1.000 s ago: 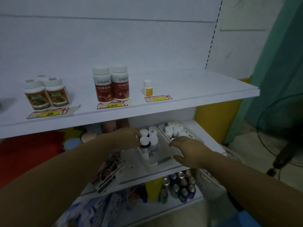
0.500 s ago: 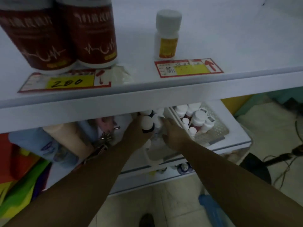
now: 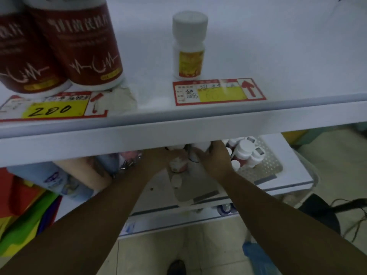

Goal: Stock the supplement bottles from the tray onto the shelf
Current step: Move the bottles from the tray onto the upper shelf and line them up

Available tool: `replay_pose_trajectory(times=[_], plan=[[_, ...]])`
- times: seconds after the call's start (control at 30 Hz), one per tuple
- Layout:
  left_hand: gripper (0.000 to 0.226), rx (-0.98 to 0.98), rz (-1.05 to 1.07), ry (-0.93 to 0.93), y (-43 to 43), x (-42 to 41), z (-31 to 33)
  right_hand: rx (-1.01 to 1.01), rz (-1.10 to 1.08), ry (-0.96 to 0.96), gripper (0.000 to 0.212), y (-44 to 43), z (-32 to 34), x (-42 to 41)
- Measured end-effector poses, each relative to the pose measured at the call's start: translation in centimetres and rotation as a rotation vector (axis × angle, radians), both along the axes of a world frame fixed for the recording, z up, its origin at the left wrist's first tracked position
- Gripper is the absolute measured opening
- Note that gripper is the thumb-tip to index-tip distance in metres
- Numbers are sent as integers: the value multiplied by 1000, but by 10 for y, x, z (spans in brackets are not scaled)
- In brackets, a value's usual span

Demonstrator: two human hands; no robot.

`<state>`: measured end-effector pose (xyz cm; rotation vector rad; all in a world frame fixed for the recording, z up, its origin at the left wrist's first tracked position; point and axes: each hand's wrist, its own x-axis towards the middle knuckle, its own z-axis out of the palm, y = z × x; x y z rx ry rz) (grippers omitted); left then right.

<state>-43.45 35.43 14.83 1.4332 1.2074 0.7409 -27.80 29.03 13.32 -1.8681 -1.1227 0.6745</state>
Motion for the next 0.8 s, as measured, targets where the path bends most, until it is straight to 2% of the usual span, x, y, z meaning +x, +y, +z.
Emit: replay_pose_trajectory(times=[0.17,0.27,0.4,0.43,0.47,0.6,0.63,0.73,0.8], plan=[[41,100,-82,-130,-39,-9,65,70,13,277,37,-42,44,18],[36,-14,-124,-187,-77,-13,85,3,91,565,65,-74,68,16],[47,-121,-57,-390,-143,-17,114,56,173,780,100,-132,114,2],[46,-112,-44,-442,-158,-17,123,78,183,800,101,-146,125,-3],[42,-85,-31,-480,-172,-18,134,112,202,804,95,-158,134,-6],[36,69,29,-518,-222,-30,178,197,270,839,35,-198,170,-20],[36,96,47,-513,-233,-35,189,212,303,848,28,-207,181,-24],[19,166,140,-529,-261,-52,219,297,445,783,26,-230,214,-36],[16,195,185,-537,-277,-66,232,349,525,760,31,-243,230,-48]])
